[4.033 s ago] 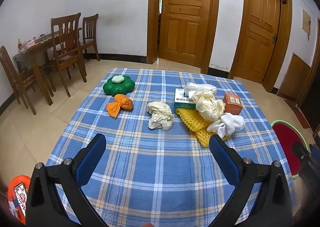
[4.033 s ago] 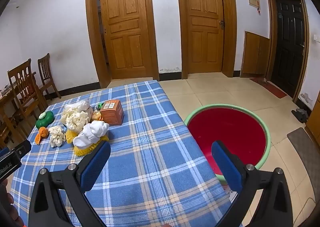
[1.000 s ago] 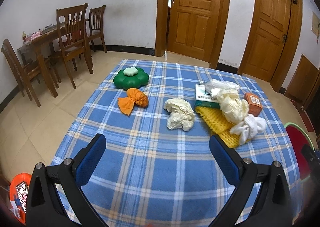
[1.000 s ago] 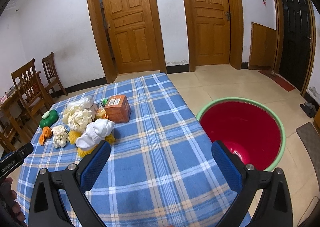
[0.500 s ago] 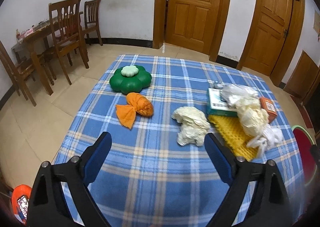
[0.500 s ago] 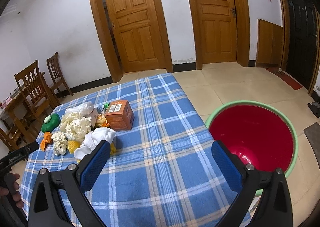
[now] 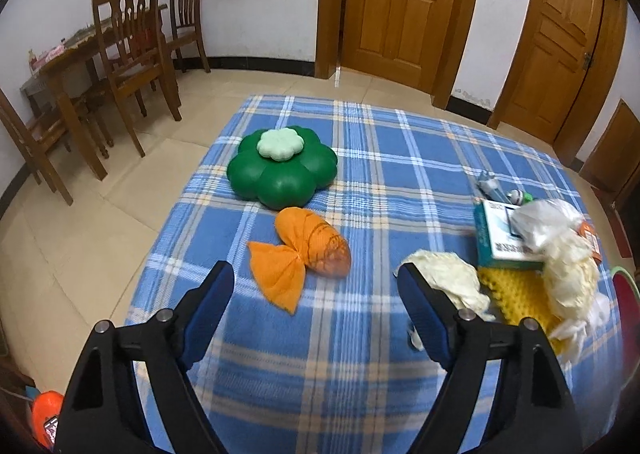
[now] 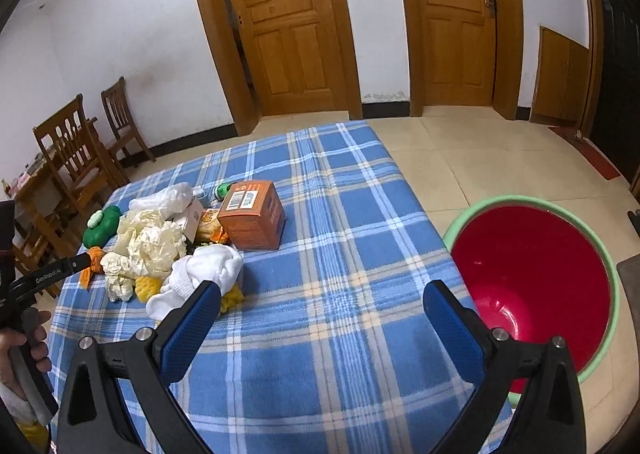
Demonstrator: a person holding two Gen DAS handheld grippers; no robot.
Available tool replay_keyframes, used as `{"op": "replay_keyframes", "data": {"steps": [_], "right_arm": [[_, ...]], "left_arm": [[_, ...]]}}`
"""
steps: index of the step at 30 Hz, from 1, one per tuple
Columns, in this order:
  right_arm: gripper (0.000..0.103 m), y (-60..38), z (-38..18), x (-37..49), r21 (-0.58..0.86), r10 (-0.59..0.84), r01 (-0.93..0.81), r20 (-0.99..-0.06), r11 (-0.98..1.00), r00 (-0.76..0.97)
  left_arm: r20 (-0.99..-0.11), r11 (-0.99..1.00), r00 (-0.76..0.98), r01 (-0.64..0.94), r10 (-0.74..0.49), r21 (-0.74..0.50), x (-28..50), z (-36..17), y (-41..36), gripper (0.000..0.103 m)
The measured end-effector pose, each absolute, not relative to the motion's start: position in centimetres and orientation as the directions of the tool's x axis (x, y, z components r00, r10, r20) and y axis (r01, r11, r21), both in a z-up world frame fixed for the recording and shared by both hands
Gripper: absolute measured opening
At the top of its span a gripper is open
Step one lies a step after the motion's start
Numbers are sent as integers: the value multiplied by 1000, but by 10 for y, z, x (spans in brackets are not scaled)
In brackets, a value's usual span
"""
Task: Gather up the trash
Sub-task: 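Grasp the orange cloth-wrapped item with left tool while right tool grasps the orange cardboard box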
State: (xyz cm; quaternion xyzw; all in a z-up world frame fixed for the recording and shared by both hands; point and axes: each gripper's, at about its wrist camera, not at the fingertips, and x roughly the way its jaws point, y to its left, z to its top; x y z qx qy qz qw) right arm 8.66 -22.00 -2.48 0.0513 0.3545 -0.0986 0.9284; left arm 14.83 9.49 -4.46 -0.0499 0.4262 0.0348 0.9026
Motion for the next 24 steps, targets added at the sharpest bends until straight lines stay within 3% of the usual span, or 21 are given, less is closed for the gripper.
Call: {"op": "replay_keyframes", "data": {"steps": [3, 10, 14, 24], "right_arm": [[103, -217, -21, 95, 32, -141, 215, -663, 976, 735], [99, -207, -17, 127, 31, -144, 222, -670, 975, 728], [90, -197, -21, 153, 16, -143, 214, -694, 977, 705], [74, -180, -45, 194, -53, -190, 227, -743, 972, 642]], "left_arm": [[-787, 990, 617, -120, 19, -71, 160, -53, 98, 72], [-790, 986, 613, -117, -20, -116, 175, -70, 104, 69], [-777, 990, 629, -97, -19, -103, 178, -76, 102, 58], [-744, 982, 659, -47, -108, -184, 176, -75, 112, 48]]}}
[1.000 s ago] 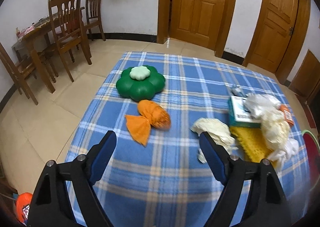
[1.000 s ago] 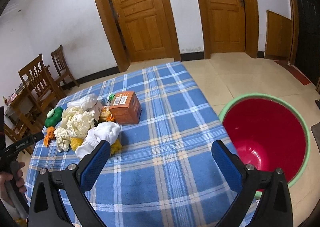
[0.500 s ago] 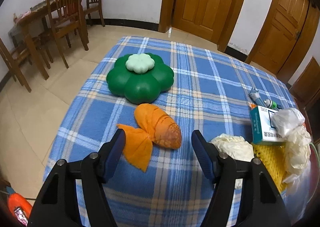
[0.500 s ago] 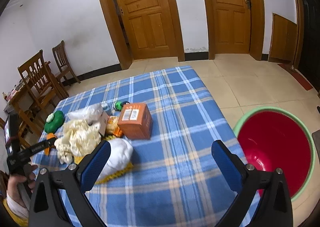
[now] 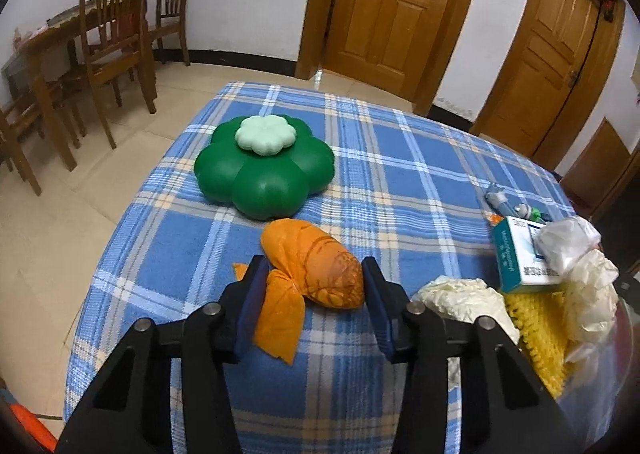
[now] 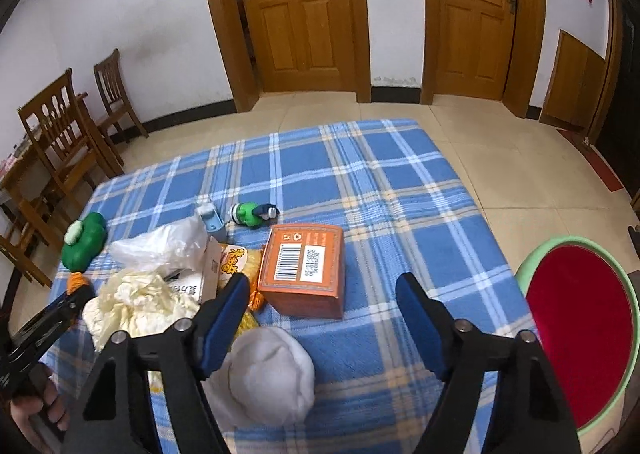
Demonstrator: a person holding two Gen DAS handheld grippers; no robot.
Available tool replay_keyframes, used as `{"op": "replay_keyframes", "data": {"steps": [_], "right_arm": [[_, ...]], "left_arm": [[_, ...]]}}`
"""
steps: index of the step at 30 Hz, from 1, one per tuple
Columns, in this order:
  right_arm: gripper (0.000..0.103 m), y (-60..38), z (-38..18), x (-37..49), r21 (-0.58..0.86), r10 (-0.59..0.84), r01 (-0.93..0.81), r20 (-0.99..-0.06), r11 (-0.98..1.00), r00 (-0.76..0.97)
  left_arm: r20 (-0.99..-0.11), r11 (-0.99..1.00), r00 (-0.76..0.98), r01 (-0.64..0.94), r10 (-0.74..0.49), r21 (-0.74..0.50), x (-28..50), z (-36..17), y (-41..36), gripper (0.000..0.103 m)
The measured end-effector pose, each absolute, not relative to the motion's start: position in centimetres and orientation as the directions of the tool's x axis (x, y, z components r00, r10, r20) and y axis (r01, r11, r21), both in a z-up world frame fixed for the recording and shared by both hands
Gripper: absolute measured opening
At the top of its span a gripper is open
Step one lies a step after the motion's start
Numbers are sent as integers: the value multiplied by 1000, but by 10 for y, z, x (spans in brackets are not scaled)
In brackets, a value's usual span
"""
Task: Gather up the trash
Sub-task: 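Grasp the orange cloth-wrapped item with left tool while right tool grasps the orange cardboard box, then carry the orange box over the red bucket and open right tool while left tool holds the orange item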
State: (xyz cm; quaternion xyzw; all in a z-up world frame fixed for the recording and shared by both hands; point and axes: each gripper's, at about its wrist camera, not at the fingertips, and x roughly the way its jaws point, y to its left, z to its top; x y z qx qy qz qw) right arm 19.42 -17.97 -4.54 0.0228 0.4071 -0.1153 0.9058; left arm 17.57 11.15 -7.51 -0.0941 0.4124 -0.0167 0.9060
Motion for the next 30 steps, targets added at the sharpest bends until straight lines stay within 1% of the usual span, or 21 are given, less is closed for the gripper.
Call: {"op": "replay_keyframes", "data": {"steps": [1, 2, 3, 5, 11, 18, 30], "right_arm": [[70, -180, -47, 196, -55, -194, 232, -747, 971, 636], [64, -179, -49, 198, -56, -197, 237, -751, 970, 630], [61, -179, -51, 199, -52, -196, 241, -756, 969, 624], [50, -181, -55, 201, -45, -195, 251, -765, 967, 614], [49, -184, -51, 194, -20, -181, 255, -755, 967, 630], [49, -186, -31, 175, -12, -177, 242, -716, 970, 675], [49, -210, 1, 129, 57, -164, 266, -658, 962, 735]], "left_arm": [[-742, 980, 660, -42, -118, -194, 175, -75, 113, 47], [-740, 979, 660, -40, -126, -202, 175, -75, 113, 47], [-738, 976, 661, -37, -136, -213, 174, -74, 113, 47], [-733, 973, 663, -31, -151, -229, 173, -74, 114, 46], [-711, 966, 677, 1, -190, -257, 167, -68, 110, 45], [-684, 966, 706, 3, -184, -258, 158, -50, 102, 45], [-652, 972, 734, 45, -190, -232, 121, -13, 74, 45]]}}
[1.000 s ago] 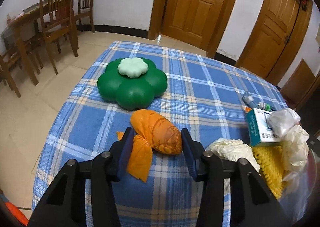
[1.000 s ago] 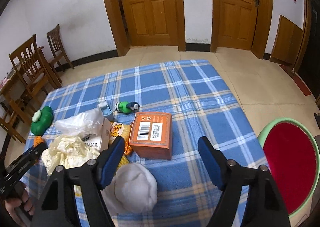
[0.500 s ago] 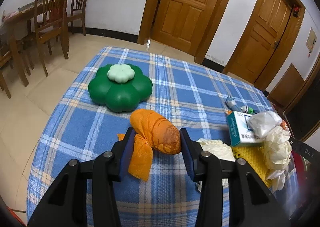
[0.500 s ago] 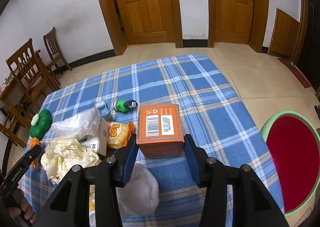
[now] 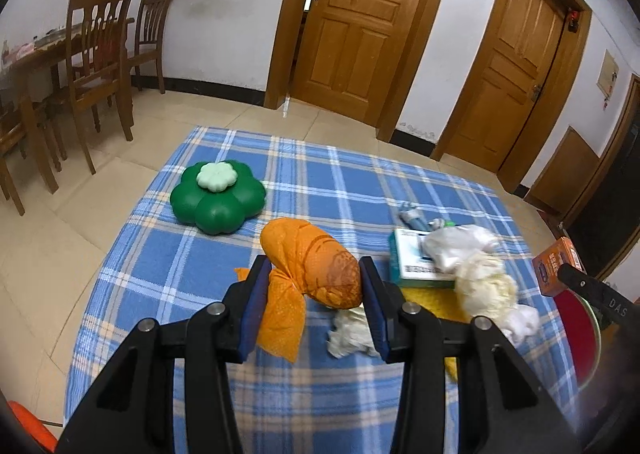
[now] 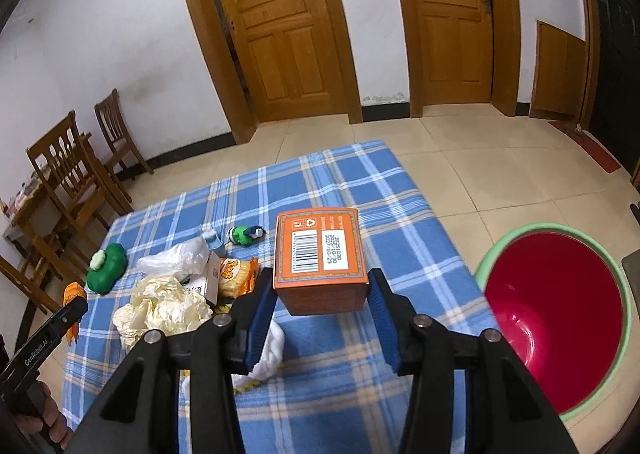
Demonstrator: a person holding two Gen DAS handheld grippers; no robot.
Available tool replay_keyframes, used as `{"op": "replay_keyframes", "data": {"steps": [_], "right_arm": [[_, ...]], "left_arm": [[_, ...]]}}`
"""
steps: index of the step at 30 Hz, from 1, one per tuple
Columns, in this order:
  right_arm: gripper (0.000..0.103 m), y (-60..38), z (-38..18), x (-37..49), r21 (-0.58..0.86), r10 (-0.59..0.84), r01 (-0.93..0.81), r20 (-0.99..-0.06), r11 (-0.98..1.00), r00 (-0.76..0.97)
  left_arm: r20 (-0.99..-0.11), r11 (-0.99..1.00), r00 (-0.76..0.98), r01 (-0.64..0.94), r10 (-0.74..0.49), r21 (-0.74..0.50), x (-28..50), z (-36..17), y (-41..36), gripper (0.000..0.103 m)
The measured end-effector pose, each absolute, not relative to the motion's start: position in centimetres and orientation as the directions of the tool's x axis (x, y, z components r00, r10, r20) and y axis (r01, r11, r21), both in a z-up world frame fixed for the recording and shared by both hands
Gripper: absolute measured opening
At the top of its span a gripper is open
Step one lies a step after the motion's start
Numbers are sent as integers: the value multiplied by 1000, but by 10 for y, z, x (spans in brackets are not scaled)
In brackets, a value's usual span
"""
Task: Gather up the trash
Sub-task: 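Carry the orange box over the red bucket and open right tool while left tool holds the orange item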
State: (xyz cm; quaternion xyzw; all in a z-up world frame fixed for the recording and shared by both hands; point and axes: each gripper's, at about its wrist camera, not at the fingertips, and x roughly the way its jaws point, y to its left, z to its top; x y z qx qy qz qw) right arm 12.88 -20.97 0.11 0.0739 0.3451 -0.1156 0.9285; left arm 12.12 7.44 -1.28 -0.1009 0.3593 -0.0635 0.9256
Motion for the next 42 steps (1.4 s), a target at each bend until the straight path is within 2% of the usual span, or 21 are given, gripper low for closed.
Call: {"op": "replay_keyframes", "data": {"steps": [22, 42], "right_arm": [[49, -292, 30, 44, 138, -258, 407, -583, 903, 770], [49, -376, -1, 4, 194, -323, 544, -626, 817, 709]], "left_arm": [[-629, 956, 720, 200, -291, -213, 78, 33, -10, 45], [-654, 910, 646, 375, -394, -178, 82, 38, -113, 45]]}}
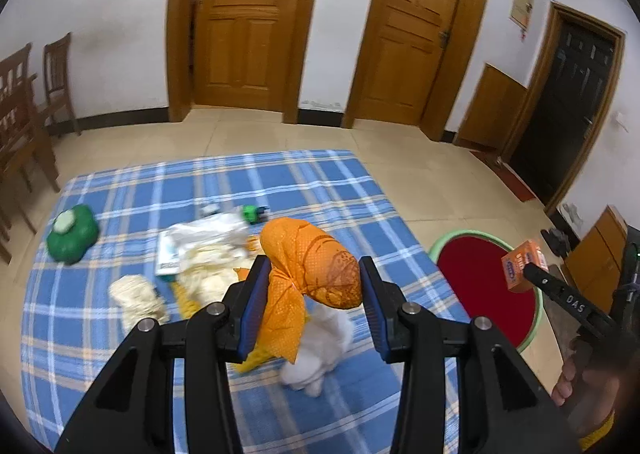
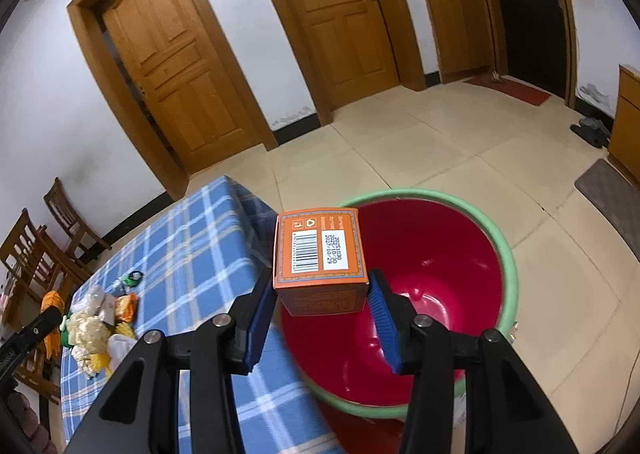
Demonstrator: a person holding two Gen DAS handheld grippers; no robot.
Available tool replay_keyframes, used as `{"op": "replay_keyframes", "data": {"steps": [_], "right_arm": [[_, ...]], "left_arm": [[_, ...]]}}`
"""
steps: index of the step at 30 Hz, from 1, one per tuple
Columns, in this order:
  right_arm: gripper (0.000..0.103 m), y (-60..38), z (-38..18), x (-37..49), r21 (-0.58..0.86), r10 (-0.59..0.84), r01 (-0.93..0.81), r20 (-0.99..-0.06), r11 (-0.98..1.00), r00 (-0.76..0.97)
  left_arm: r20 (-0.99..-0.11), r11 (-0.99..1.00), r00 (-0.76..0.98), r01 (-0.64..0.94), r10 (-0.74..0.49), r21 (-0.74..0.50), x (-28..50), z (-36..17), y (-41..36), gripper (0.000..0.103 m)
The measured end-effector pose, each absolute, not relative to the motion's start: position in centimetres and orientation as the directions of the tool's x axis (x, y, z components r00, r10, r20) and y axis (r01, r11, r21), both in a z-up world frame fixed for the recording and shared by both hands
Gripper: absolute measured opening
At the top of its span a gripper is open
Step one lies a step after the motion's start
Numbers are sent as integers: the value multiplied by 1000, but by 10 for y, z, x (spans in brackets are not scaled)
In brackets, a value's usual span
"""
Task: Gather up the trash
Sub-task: 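Carry the orange box over the red bucket and open right tool while left tool holds the orange item, then lower the orange item into the red bucket and open left tool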
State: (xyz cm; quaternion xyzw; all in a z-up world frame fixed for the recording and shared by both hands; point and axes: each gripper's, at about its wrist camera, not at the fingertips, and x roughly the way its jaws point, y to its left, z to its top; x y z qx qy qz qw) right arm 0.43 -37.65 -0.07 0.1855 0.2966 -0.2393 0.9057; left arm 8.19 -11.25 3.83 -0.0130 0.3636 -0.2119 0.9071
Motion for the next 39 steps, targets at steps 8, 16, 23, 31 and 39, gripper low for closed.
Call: {"op": "replay_keyframes", "data": {"steps": [8, 16, 23, 31, 39], "right_arm": [[50, -404, -16, -2, 204, -344, 598, -657, 775, 671], [50, -423, -27, -9, 215, -356, 635, -676, 742, 645], [50, -431, -24, -15, 231, -358, 638, -667, 735, 654], [50, -441, -13, -28, 263, -372, 645, -638, 718, 674], [50, -458, 0, -46, 292, -414, 674, -606, 679, 679]], "left_arm": [[-670, 872, 595, 460, -443, -168, 85, 32, -158, 45], [-679, 833, 551, 528, -484, -165, 82, 25, -195, 45], [-687, 806, 525, 571, -502, -152, 81, 18, -224, 45], [-696, 755, 484, 643, -530, -128, 72, 11, -260, 45], [-715, 691, 421, 712, -559, -122, 64, -1, -299, 45]]}}
